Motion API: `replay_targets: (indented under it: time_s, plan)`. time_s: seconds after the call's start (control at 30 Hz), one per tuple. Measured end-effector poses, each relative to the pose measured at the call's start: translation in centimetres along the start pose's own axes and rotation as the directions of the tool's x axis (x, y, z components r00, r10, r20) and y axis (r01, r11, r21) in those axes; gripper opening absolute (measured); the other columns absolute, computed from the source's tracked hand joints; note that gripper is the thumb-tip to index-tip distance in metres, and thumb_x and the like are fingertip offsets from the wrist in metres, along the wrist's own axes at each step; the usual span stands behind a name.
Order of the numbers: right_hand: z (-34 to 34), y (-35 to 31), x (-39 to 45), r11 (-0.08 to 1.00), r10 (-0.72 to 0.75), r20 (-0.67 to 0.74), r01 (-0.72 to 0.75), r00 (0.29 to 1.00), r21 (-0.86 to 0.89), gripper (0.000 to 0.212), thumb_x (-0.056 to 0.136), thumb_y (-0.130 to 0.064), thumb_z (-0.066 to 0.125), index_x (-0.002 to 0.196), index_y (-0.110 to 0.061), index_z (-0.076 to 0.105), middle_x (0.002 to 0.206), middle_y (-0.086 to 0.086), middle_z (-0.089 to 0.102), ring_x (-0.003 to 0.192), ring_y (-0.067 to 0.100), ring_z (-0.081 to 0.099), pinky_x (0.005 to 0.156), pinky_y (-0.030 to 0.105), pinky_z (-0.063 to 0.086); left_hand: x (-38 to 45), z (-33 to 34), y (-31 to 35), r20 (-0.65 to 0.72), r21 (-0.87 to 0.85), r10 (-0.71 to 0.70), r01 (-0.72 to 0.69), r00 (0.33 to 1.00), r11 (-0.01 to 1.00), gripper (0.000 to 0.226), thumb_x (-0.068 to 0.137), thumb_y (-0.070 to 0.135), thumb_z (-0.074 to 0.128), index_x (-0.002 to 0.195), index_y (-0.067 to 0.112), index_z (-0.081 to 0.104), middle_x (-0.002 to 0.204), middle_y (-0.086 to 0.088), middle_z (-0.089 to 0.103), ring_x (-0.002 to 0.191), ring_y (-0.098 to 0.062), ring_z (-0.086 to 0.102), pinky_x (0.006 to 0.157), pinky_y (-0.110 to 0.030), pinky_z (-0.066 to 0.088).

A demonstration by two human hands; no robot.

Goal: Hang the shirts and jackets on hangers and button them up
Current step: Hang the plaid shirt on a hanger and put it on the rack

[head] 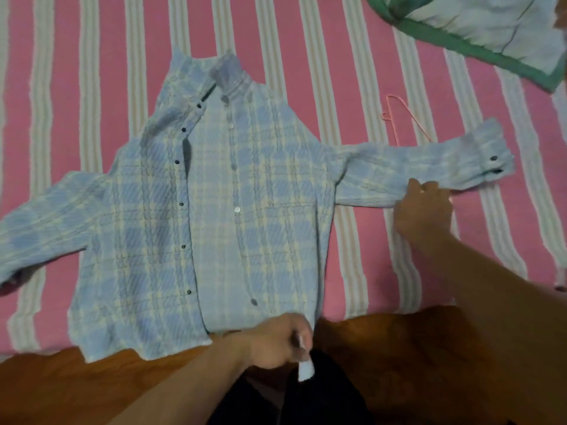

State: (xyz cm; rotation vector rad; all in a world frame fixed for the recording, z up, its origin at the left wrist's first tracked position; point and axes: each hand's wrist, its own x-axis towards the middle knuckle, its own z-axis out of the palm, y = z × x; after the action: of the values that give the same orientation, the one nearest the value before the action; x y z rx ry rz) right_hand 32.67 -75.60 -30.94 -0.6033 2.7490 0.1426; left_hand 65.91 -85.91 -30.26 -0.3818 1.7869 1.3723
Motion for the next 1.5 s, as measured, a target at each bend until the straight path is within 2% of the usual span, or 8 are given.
replay_targets:
  time_s: [0.17, 0.3, 0.5, 0.73, 0.93, 1.1, 1.33, 1.5]
  plan:
    - [8.4, -9.1, -6.1, 0.738, -0.047, 0.649, -0.411, 0.759, 0.535, 0.047, 0.098, -0.037, 0.058, 0.136, -0.011, 0.049, 0.135, 0.009, 0.058, 0.122, 0.031, 0.057, 0.095, 0.037, 0.046, 0.4, -2.9, -4.5, -0.101, 0.128, -0.149, 0.161, 0.984, 0.979, 0.022, 0.098, 0.024, 0.052, 0.109, 0.028, 0.070, 0.122, 0.002, 0.066, 0.110, -0.018, 0.063, 0.097, -0.031, 0.050]
    - [10.0, -11.4, -9.0, 0.695, -0.018, 0.522, -0.365, 0.853, 0.620, 0.034, 0.086, -0.029, 0.065, 0.118, -0.018, 0.058, 0.105, 0.005, 0.068, 0.099, 0.029, 0.067, 0.081, 0.036, 0.053, -3.6, -9.5, -10.9, -0.605, -0.181, -0.324, 0.270, 0.728, 0.946, 0.014, 0.101, 0.026, 0.054, 0.098, 0.027, 0.068, 0.092, 0.000, 0.071, 0.080, -0.017, 0.066, 0.076, -0.039, 0.056]
    - [6.7, -11.1, -7.6, 0.876, 0.472, 0.213, -0.483, 0.856, 0.000, 0.052, 0.096, -0.019, 0.049, 0.145, -0.007, 0.035, 0.140, 0.027, 0.043, 0.128, 0.046, 0.043, 0.103, 0.056, 0.038, -11.4, -19.8, -23.3, -0.914, -0.184, -0.276, 0.303, 0.296, 0.935, 0.030, 0.093, 0.008, 0.061, 0.123, 0.006, 0.063, 0.117, -0.022, 0.058, 0.097, -0.042, 0.062, 0.090, -0.049, 0.051]
    - [5.5, -34.6, -6.5, 0.956, -0.222, 0.189, 0.175, 0.957, 0.236, 0.055, 0.089, -0.006, 0.062, 0.143, -0.008, 0.049, 0.141, 0.027, 0.043, 0.124, 0.047, 0.046, 0.102, 0.048, 0.040, -19.2, -28.4, -38.8, -0.857, -0.472, -0.507, 0.532, -0.091, 0.703, 0.072, 0.091, 0.040, 0.060, 0.152, 0.013, 0.033, 0.153, -0.029, 0.031, 0.138, -0.049, 0.032, 0.110, -0.064, 0.029]
    - [6.2, -49.9, -6.3, 0.899, -0.405, 0.266, 0.329, 0.875, 0.288, 0.067, 0.096, -0.014, 0.055, 0.157, -0.019, 0.027, 0.162, 0.017, 0.017, 0.143, 0.039, 0.034, 0.113, 0.042, 0.033, -25.9, -31.9, -45.2, -0.858, -0.310, -0.504, 0.683, 0.098, 0.661, 0.031, 0.089, 0.020, 0.060, 0.112, 0.007, 0.046, 0.114, -0.026, 0.058, 0.103, -0.049, 0.062, 0.089, -0.056, 0.051]
    - [6.5, -53.5, -4.3, 0.925, -0.380, 0.396, 0.344, 0.836, 0.163, 0.074, 0.099, -0.020, 0.054, 0.160, -0.025, 0.014, 0.167, 0.011, -0.005, 0.149, 0.038, 0.023, 0.121, 0.046, 0.027, -34.6, -38.4, -52.2, -0.888, -0.410, -0.392, 0.802, -0.242, 0.434, 0.043, 0.093, 0.026, 0.063, 0.128, 0.006, 0.048, 0.135, -0.033, 0.045, 0.125, -0.052, 0.043, 0.104, -0.060, 0.032]
    - [5.5, -54.1, -1.6, 0.941, -0.335, 0.403, 0.319, 0.852, 0.110, 0.069, 0.097, -0.021, 0.057, 0.158, -0.019, 0.025, 0.166, 0.014, 0.005, 0.146, 0.040, 0.030, 0.117, 0.043, 0.032, -20.8, -38.8, -39.3, -0.905, 0.059, -0.143, 0.450, 0.402, 0.891, 0.058, 0.098, 0.029, 0.056, 0.153, 0.017, 0.042, 0.153, -0.024, 0.038, 0.138, -0.044, 0.034, 0.112, -0.052, 0.033]
    - [4.3, -47.2, 2.0, 0.966, -0.237, 0.349, 0.259, 0.907, -0.017, 0.064, 0.098, -0.020, 0.056, 0.156, -0.020, 0.029, 0.166, 0.014, 0.005, 0.145, 0.041, 0.031, 0.114, 0.044, 0.034, -9.2, -35.4, -29.2, -0.713, 0.372, 0.127, 0.218, 0.690, 0.902, 0.062, 0.103, 0.041, 0.040, 0.160, 0.027, 0.023, 0.166, -0.015, 0.019, 0.150, -0.037, 0.020, 0.120, -0.049, 0.026]
